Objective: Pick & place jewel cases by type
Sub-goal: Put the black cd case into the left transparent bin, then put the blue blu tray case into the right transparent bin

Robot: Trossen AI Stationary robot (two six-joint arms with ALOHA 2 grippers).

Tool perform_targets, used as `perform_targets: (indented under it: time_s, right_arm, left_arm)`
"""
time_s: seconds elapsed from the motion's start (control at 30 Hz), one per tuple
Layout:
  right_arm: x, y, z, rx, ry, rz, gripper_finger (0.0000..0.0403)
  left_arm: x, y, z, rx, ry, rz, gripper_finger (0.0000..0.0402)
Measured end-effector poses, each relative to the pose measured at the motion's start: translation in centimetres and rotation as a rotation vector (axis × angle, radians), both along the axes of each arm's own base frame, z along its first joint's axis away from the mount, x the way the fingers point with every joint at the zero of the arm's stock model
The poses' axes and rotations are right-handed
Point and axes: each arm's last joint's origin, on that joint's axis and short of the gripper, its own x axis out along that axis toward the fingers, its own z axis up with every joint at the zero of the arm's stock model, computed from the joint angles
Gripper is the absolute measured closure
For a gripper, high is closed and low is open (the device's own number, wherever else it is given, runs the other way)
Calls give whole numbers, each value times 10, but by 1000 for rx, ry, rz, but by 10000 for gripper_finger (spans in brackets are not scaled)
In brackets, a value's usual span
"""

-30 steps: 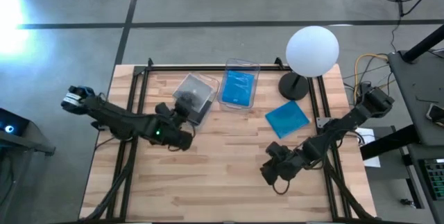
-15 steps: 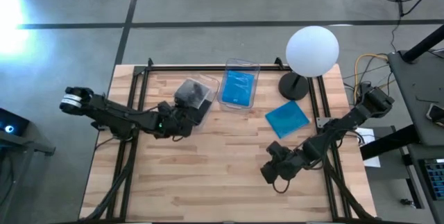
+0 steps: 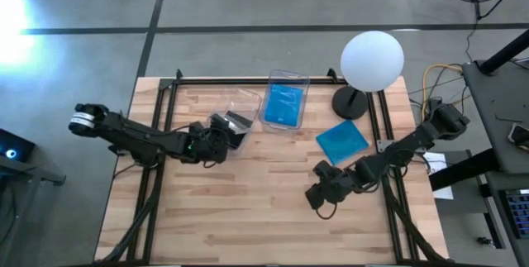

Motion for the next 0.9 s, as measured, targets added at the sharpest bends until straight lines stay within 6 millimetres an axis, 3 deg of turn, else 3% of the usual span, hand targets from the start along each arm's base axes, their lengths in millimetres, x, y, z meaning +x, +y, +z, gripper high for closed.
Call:
perform_targets:
  time_s: [0.13, 0.43, 0.57, 0.67, 0.8, 0.9]
  right_arm:
    - [2, -3, 0, -10, -1, 2, 282]
    - [2, -5, 0, -23, 19, 110, 282]
    - [1, -7, 1, -39, 31, 167, 282]
    - [-6, -15, 4, -77, 85, 172, 282]
    - [-24, -36, 7, -230, 294, 94, 282]
    - [-34, -53, 8, -337, 448, 19, 282]
  left_arm:
    - [-6, -3, 6, -87, 84, -105, 282]
    - [-21, -19, 39, -126, 445, -555, 280]
    - [-32, -17, 66, -47, 606, -671, 280]
    - [-28, -19, 99, 95, 595, -762, 280]
    - [-16, -25, 132, 277, 542, -871, 280]
    - [-4, -28, 143, 372, 492, -903, 280]
